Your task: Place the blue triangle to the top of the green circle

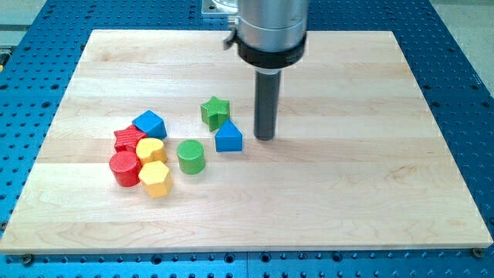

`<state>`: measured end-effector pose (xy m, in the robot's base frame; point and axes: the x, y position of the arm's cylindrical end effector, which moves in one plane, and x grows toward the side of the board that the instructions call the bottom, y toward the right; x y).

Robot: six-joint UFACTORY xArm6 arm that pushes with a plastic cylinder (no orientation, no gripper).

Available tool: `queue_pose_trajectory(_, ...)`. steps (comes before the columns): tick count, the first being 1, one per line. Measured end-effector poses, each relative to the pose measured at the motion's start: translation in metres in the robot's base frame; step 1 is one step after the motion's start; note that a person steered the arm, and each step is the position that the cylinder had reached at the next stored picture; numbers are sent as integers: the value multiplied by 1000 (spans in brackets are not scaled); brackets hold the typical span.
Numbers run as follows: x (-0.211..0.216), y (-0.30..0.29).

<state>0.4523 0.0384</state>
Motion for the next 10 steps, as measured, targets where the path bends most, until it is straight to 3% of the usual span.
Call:
queue_pose_trajectory(2, 14, -14)
queue_pose_trajectory(5, 14, -81)
queue_pose_trajectory(7, 14, -60)
queue_pose_trajectory(8, 1, -6)
queue_pose_trajectory(9, -43, -7)
queue_pose_trajectory(10, -62, -50)
